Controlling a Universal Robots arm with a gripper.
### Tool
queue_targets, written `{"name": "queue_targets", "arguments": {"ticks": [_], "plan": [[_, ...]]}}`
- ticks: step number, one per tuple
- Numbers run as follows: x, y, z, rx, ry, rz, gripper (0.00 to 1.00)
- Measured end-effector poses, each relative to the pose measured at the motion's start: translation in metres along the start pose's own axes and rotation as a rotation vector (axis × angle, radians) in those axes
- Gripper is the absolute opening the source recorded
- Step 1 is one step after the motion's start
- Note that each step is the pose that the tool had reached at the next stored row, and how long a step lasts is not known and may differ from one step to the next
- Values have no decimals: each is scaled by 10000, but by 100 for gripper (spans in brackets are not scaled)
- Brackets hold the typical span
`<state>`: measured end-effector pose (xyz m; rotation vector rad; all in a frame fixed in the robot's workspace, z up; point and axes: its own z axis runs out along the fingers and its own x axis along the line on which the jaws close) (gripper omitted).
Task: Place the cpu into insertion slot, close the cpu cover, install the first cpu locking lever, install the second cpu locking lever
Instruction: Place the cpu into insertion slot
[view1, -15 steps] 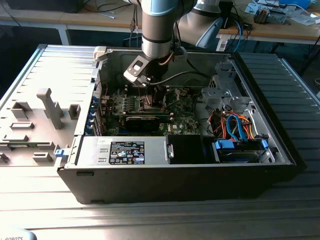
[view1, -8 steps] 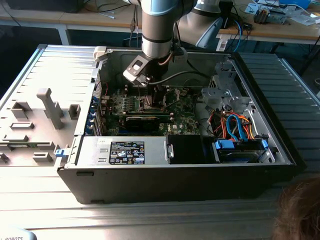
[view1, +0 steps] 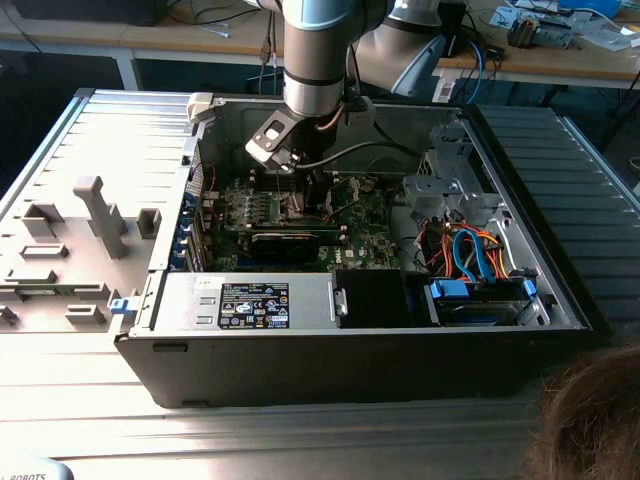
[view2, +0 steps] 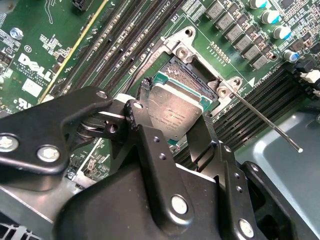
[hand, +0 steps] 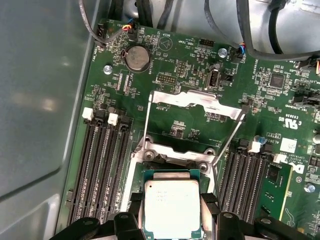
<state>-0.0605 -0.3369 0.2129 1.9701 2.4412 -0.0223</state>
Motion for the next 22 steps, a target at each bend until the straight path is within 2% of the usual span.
{"name": "queue_targets", "arguments": {"ticks": [11,15,22], "plan": [[0,0,9,8,-31,158,54],[5,1,20,23,-49,808,54],[11,-20,54,34,-50,1474,54]]}}
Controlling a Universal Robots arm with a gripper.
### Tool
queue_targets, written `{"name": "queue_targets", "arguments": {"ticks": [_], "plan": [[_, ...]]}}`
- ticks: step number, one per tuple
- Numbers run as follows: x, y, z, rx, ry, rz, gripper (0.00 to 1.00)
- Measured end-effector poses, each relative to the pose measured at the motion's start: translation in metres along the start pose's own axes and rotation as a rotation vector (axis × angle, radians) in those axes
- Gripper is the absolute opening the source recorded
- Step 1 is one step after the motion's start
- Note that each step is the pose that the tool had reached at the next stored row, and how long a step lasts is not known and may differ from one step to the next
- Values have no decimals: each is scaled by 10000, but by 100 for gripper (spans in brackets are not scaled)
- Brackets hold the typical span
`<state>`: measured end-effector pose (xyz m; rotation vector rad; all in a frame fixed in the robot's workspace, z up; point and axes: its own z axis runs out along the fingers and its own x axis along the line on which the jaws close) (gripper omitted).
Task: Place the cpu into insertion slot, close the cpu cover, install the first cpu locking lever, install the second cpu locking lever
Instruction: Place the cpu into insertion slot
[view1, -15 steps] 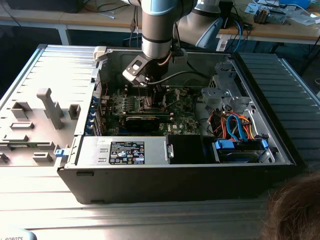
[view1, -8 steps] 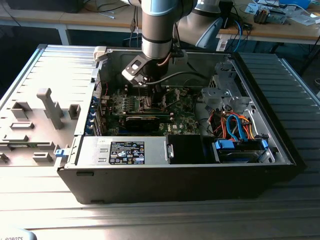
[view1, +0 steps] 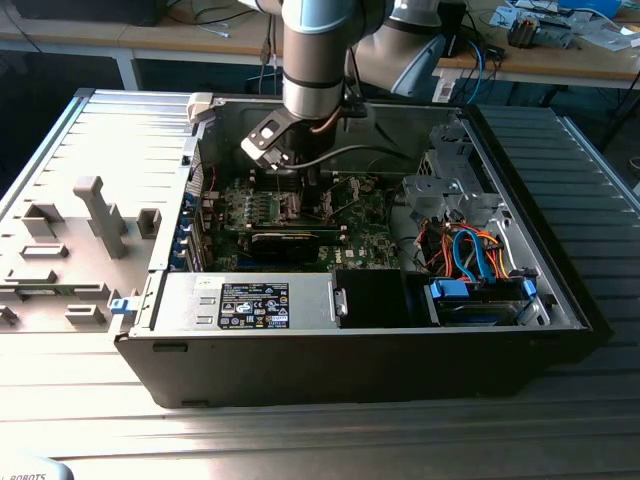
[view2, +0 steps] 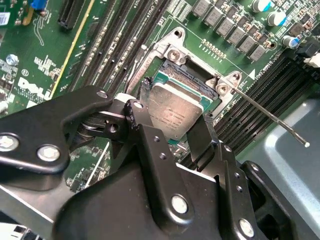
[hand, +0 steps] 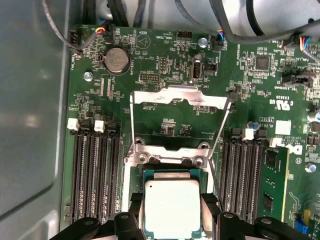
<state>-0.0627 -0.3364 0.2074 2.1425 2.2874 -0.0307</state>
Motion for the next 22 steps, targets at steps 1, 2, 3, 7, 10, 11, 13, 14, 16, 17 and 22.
{"name": "queue_targets", "arguments": {"ticks": [1,2,3,7,10,11,13,14,16,17,22], "plan": [[0,-8,7,4,-1,119,54],[1,-10,15,6,2,301,54],[6,-10,18,9,3,438,54],[28,-8,29,11,-11,525,54],[29,-8,39,12,-45,531,54],[29,-8,43,13,-57,535,54],[29,-8,49,15,-67,540,54],[30,-7,52,15,-73,541,54],[31,-4,57,14,-77,543,54],[32,-3,61,14,-77,543,54],[36,-9,75,15,-76,541,54]]}}
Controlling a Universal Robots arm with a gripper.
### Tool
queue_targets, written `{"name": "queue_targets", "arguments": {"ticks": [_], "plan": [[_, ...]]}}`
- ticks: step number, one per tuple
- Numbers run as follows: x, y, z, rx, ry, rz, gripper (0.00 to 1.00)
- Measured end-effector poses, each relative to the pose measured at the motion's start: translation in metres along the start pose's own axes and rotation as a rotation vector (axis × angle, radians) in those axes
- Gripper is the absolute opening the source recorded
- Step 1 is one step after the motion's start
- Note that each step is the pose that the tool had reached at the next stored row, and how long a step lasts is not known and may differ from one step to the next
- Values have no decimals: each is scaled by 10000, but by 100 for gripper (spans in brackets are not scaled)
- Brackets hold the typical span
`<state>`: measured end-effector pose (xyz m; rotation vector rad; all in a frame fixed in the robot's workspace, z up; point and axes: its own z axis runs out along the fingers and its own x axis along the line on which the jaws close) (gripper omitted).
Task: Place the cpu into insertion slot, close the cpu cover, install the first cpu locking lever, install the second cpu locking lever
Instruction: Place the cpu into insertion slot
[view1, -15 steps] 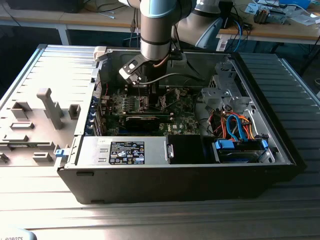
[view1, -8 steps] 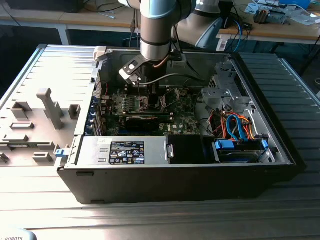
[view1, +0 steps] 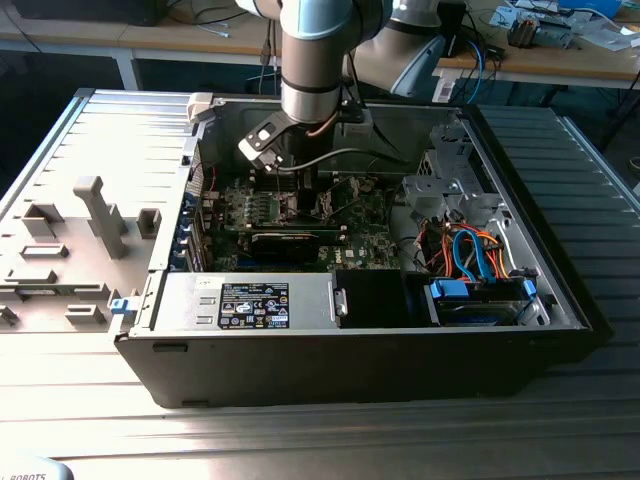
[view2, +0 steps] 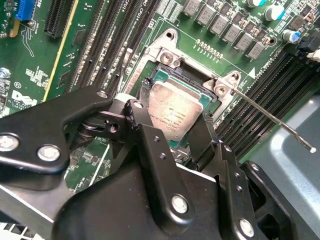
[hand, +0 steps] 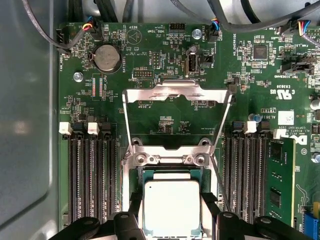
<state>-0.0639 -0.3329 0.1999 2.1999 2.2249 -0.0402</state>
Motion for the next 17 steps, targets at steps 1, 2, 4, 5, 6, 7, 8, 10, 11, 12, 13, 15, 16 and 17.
{"name": "queue_targets", "arguments": {"ticks": [1,2,4,5,6,7,8,10,11,12,13,15,16,17], "plan": [[0,0,1,0,-2,-2,54],[0,0,2,-1,-2,-1,54],[0,-1,3,-1,-1,0,54],[0,-1,3,0,-1,0,54],[0,-1,4,0,-1,0,54],[1,-2,5,-1,0,1,54],[1,-4,5,-1,2,2,54],[6,-4,6,-3,1,0,54],[6,-4,8,0,-2,-1,54],[6,-4,10,0,-2,-1,54],[7,-4,11,0,-1,1,54],[6,-3,11,0,-1,1,54],[7,-2,12,-4,1,0,56],[7,-2,12,-2,2,0,56]]}}
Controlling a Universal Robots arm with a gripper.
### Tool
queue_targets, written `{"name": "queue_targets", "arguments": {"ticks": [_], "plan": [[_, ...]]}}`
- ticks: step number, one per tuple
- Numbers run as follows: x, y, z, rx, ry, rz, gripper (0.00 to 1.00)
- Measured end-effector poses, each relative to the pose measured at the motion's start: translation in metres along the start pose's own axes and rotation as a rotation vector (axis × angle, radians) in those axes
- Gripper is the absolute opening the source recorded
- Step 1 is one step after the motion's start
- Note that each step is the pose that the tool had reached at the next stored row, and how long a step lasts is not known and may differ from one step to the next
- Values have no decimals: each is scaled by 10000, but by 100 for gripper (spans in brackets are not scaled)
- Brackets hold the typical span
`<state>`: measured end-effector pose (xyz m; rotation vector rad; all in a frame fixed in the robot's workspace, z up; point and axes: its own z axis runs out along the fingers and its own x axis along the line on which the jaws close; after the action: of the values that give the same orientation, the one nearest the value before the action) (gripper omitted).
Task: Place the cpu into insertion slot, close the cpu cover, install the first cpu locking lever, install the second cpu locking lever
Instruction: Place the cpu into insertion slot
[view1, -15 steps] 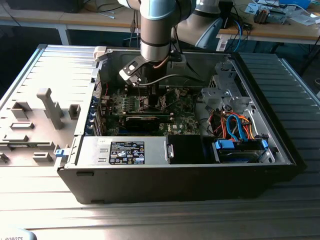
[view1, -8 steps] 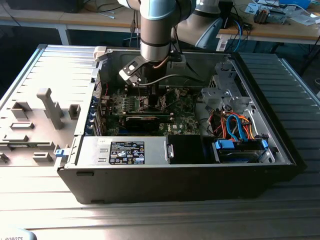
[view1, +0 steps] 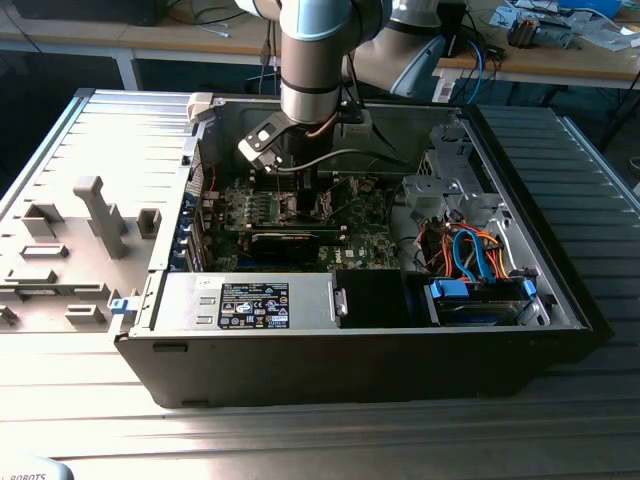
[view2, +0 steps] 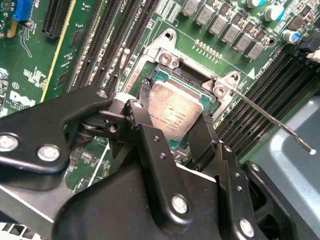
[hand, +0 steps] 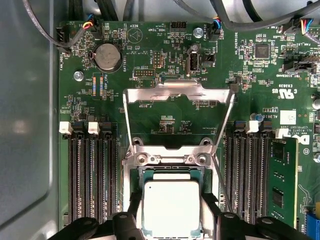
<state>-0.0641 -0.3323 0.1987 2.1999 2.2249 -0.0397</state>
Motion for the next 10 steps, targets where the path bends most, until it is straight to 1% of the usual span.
{"name": "queue_targets", "arguments": {"ticks": [1,4,5,7,8,9,10], "plan": [[0,0,-1,1,-2,0,62],[-1,1,-3,2,-4,0,62],[-1,1,-16,2,-4,0,62],[-3,0,-106,1,-2,0,62],[-4,-1,-171,2,-4,0,62],[5,-1,-222,2,-3,-1,62],[7,0,-232,1,-3,-2,62]]}}
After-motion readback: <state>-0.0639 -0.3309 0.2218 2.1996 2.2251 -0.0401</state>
